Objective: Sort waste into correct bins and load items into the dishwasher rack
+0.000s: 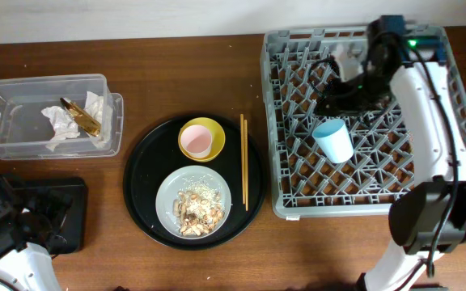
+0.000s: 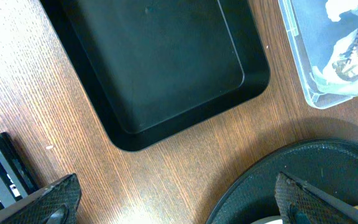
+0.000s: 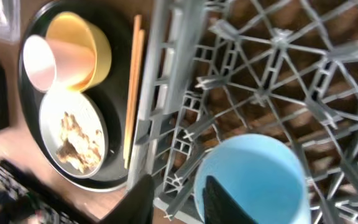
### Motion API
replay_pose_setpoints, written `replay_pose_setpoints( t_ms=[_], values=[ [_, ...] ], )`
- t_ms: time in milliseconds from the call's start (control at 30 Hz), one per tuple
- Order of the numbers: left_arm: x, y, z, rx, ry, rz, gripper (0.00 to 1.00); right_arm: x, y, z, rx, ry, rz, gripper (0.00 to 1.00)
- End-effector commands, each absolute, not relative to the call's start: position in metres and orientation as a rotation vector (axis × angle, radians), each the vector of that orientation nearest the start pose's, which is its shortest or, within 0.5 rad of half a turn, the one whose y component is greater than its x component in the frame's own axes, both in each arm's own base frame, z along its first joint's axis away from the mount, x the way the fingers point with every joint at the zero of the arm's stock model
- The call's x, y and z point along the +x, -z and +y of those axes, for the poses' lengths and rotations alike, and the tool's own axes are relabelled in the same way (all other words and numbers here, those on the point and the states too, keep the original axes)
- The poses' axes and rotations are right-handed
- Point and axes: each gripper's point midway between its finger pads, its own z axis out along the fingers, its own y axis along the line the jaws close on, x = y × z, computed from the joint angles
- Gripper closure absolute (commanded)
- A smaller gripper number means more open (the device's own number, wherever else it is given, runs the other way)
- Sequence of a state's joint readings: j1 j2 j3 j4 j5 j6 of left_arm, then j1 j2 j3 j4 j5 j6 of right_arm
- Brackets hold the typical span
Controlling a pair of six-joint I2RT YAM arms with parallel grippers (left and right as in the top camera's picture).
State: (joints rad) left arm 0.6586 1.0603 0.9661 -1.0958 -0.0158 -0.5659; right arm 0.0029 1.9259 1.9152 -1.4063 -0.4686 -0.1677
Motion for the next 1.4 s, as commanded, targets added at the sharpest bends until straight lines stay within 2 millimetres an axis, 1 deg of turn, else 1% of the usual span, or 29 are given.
replay_pose_setpoints(
  t_ms=[0, 33, 100, 133, 167, 200, 233, 267, 300, 433, 467, 500, 567, 700, 800, 833, 900, 967, 1000, 1033, 1067, 1100, 1133, 1167, 1200, 1233, 1267, 1333, 1367],
  values=[
    [0.181, -0.153, 0.146, -1.599, -0.055, 2.246, 0.01, 0.392, -0.187, 0.073, -0.477, -0.246, 2.905, 0.63],
    [0.181, -0.153, 0.146, -1.599, -0.055, 2.246, 0.01, 0.393, -0.185, 0.080, -0.596, -0.040, 2.886, 0.52],
    [0.181, -0.153, 0.146, -1.599, -0.055, 2.246, 0.01, 0.391, -0.185, 0.091, -0.888, 0.150, 2.811, 0.18],
    [0.181, -0.153, 0.146, -1.599, -0.056, 2.246, 0.01, 0.390, -0.186, 0.099, -1.007, 0.201, 2.770, 0.10],
    [0.181, -0.153, 0.146, -1.599, -0.055, 2.246, 0.01, 0.387, -0.184, 0.106, -1.123, 0.211, 2.732, 0.10],
    [0.181, -0.153, 0.146, -1.599, -0.056, 2.246, 0.01, 0.388, -0.182, 0.104, -1.149, 0.226, 2.726, 0.10],
    [0.181, -0.153, 0.146, -1.599, -0.055, 2.246, 0.01, 0.387, -0.175, 0.095, -1.149, 0.273, 2.753, 0.16],
    [0.181, -0.153, 0.146, -1.599, -0.055, 2.246, 0.01, 0.381, -0.170, 0.093, -1.162, 0.272, 2.783, 0.24],
    [0.181, -0.153, 0.146, -1.599, -0.055, 2.246, 0.01, 0.376, -0.165, 0.091, -1.164, 0.271, 2.808, 0.28],
    [0.181, -0.153, 0.146, -1.599, -0.055, 2.246, 0.01, 0.355, -0.135, 0.078, -1.159, 0.278, 2.932, 0.30],
    [0.181, -0.153, 0.146, -1.599, -0.056, 2.246, 0.01, 0.357, -0.136, 0.072, -1.098, 0.340, 2.948, 0.41],
    [0.181, -0.153, 0.146, -1.599, -0.055, 2.246, 0.01, 0.359, -0.138, 0.063, -1.045, 0.420, 2.959, 0.46],
    [0.181, -0.153, 0.146, -1.599, -0.055, 2.246, 0.01, 0.359, -0.138, 0.059, -0.993, 0.412, 2.977, 0.47],
    [0.181, -0.153, 0.146, -1.599, -0.055, 2.246, 0.01, 0.352, -0.136, 0.056, -0.963, 0.386, 3.021, 0.64],
    [0.181, -0.153, 0.146, -1.599, -0.055, 2.246, 0.01, 0.349, -0.136, 0.055, -0.958, 0.388, 3.033, 0.93],
    [0.181, -0.153, 0.146, -1.600, -0.055, 2.247, 0.01, 0.350, -0.137, 0.054, -0.957, 0.394, 3.031, 0.96],
    [0.181, -0.152, 0.146, -1.602, -0.055, 2.251, 0.01, 0.356, -0.144, 0.056, -0.916, 0.392, 3.013, 0.96],
    [0.181, -0.152, 0.146, -1.602, -0.055, 2.251, 0.01, 0.370, -0.167, 0.055, -0.793, 0.382, 2.970, 0.96],
    [0.181, -0.152, 0.146, -1.603, -0.056, 2.251, 0.01, 0.381, -0.187, 0.052, -0.662, 0.333, 2.940, 0.96],
    [0.181, -0.152, 0.146, -1.603, -0.056, 2.251, 0.01, 0.395, -0.214, 0.064, -0.564, 0.043, 2.870, 0.96],
    [0.181, -0.152, 0.146, -1.603, -0.056, 2.251, 0.01, 0.408, -0.243, 0.077, -0.464, -0.376, 2.752, 0.96],
    [0.181, -0.152, 0.146, -1.602, -0.055, 2.251, 0.01, 0.415, -0.265, 0.077, -0.390, -0.699, 2.627, 0.96],
    [0.181, -0.152, 0.146, -1.602, -0.055, 2.251, 0.01, 0.421, -0.277, 0.066, -0.301, -0.930, 2.526, 0.96],
    [0.181, -0.152, 0.146, -1.602, -0.055, 2.251, 0.01, 0.426, -0.281, 0.054, -0.216, -1.112, 2.449, 0.96],
    [0.181, -0.152, 0.146, -1.602, -0.055, 2.251, 0.01, 0.429, -0.275, 0.041, -0.141, -1.211, 2.418, 0.96],
    [0.181, -0.152, 0.146, -1.602, -0.055, 2.251, 0.01, 0.432, -0.262, 0.032, -0.081, -1.255, 2.422, 0.96],
    [0.181, -0.152, 0.146, -1.603, -0.056, 2.251, 0.01, 0.436, -0.250, 0.026, -0.028, -1.335, 2.400, 0.96],
    [0.181, -0.152, 0.146, -1.602, -0.055, 2.251, 0.01, 0.449, -0.225, 0.016, 0.118, -1.618, 2.279, 0.96],
    [0.181, -0.152, 0.146, -1.602, -0.055, 2.251, 0.01, 0.455, -0.211, 0.012, 0.177, -1.684, 2.261, 0.96]
  ],
)
